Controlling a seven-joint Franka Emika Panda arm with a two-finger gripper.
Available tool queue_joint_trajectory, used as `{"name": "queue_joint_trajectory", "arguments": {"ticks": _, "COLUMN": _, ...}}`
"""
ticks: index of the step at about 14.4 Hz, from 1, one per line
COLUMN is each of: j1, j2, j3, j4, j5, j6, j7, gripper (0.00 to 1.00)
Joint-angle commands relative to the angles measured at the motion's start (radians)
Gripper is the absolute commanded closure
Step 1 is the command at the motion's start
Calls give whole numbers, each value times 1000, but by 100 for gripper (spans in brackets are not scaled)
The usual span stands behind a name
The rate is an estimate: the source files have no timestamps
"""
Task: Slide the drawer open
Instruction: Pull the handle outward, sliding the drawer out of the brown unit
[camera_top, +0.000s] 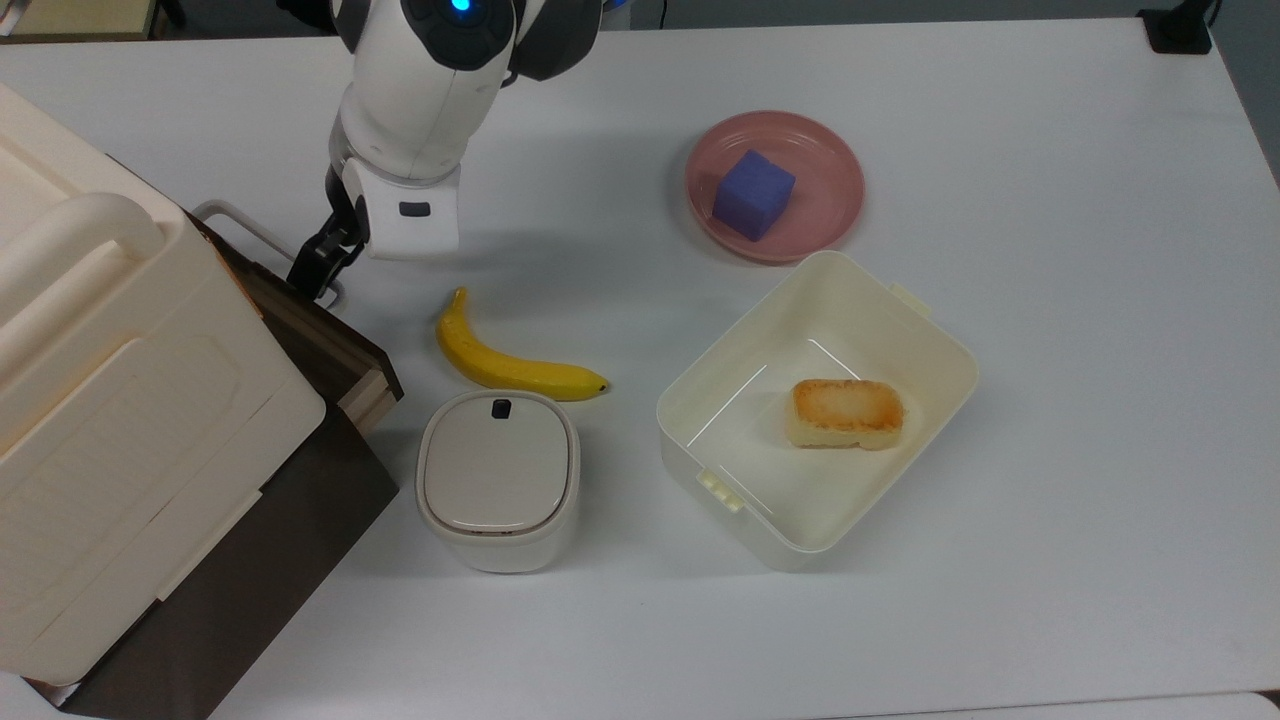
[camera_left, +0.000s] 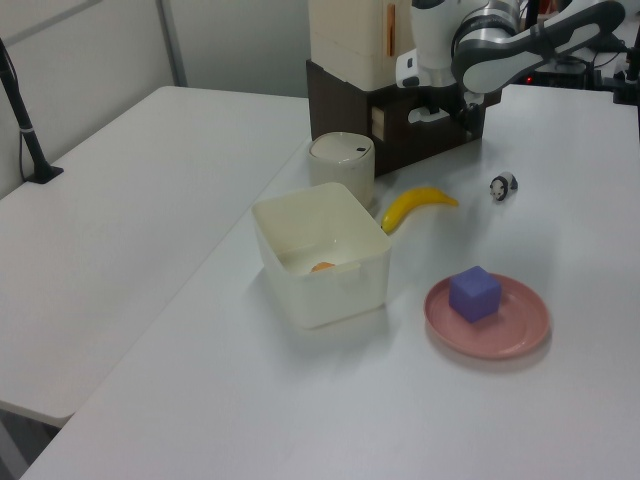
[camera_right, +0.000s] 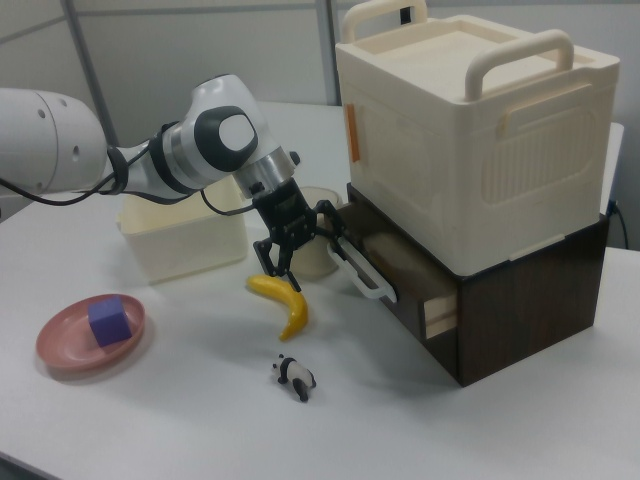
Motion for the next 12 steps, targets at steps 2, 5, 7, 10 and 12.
{"name": "queue_joint_trajectory", "arguments": {"ticks": 2, "j1": 7, "j2": -48, "j3": 56, "j4": -32, "j5": 14, "j6": -77, "j7": 28, "gripper": 0}}
{"name": "queue_joint_trajectory", "arguments": {"ticks": 5, "j1": 10, "j2": -61, "j3": 64, "j4": -30, "j5": 20, "j6": -136, "j7": 28, "gripper": 0}}
{"name": "queue_joint_trajectory", "arguments": {"ticks": 7, "j1": 10, "j2": -67, "j3": 70, "j4": -30, "j5": 21, "j6": -153, "j7": 26, "gripper": 0}}
{"name": "queue_joint_trajectory", "arguments": {"ticks": 10, "j1": 8, "j2": -69, "j3": 81, "j4": -30, "j5": 21, "j6": -190, "j7": 26, "gripper": 0}}
{"name": "queue_joint_trajectory", "arguments": {"ticks": 12, "j1": 8, "j2": -69, "j3": 81, "j4": -27, "j5": 24, "j6": -207, "j7": 26, "gripper": 0}}
